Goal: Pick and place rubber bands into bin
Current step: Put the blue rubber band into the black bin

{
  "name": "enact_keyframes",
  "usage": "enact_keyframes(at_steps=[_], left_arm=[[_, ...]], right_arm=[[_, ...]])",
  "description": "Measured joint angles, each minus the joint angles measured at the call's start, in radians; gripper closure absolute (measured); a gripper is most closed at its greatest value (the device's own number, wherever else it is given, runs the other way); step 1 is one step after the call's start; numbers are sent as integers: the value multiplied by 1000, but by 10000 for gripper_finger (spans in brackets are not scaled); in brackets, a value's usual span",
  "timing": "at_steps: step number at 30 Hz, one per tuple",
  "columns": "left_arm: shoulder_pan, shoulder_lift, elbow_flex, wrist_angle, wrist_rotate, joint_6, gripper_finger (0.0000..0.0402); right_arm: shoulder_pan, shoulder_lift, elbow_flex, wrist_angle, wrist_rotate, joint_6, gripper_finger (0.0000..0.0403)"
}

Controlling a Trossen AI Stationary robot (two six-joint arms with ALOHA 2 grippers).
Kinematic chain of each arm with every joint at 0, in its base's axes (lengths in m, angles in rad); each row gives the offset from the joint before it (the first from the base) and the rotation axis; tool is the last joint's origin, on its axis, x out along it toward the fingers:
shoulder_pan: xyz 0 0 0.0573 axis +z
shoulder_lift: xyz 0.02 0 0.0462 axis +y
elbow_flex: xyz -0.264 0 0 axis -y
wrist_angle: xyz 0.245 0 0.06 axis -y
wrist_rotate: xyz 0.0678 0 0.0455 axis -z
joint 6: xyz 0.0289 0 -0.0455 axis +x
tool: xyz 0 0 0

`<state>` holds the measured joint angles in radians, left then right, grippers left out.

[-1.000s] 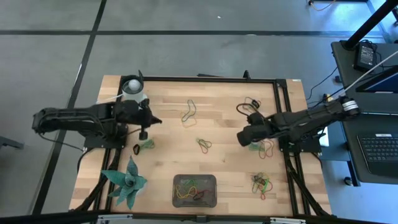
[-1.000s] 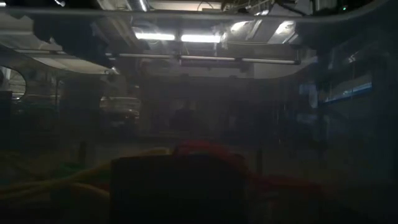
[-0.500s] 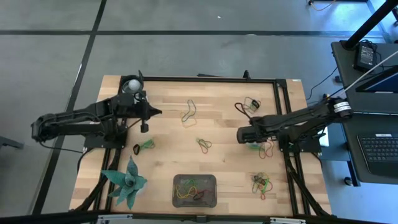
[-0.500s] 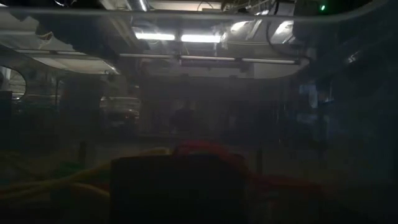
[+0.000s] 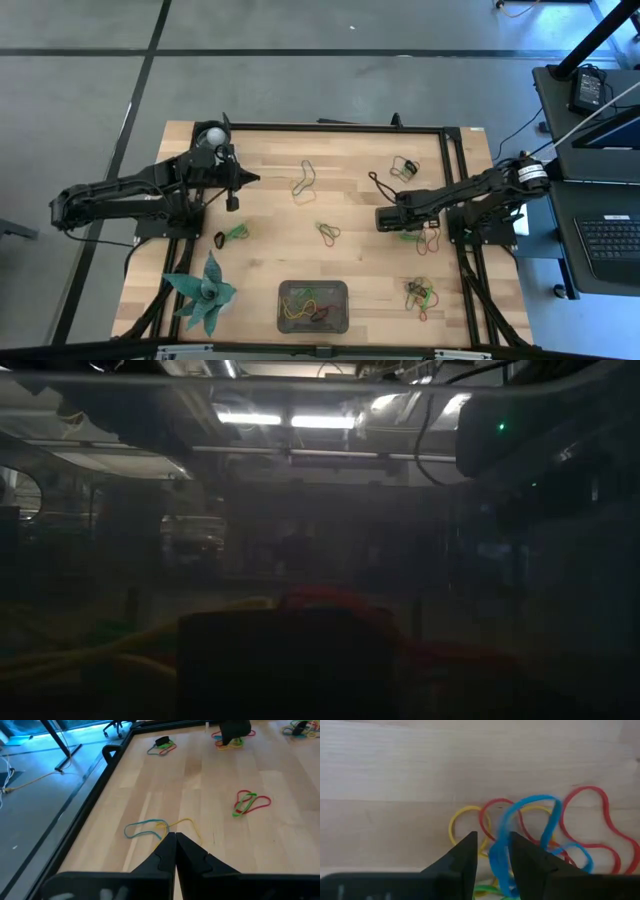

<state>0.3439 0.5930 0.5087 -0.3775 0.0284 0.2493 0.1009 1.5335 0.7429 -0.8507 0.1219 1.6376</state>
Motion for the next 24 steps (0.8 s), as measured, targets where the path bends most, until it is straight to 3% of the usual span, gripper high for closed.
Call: enact_keyframes(at_steps=[9,17,24], left_arm=[[0,0,0,0,-1,-9,398],[-1,0,0,0,-1,-47,398],[-2,0,0,0,-1,-211,398]], right_arm=[[0,0,0,71,43,-76,393],[0,-58,19,22,46,-191,393],[0,-156,42,-58,73,-284,388]])
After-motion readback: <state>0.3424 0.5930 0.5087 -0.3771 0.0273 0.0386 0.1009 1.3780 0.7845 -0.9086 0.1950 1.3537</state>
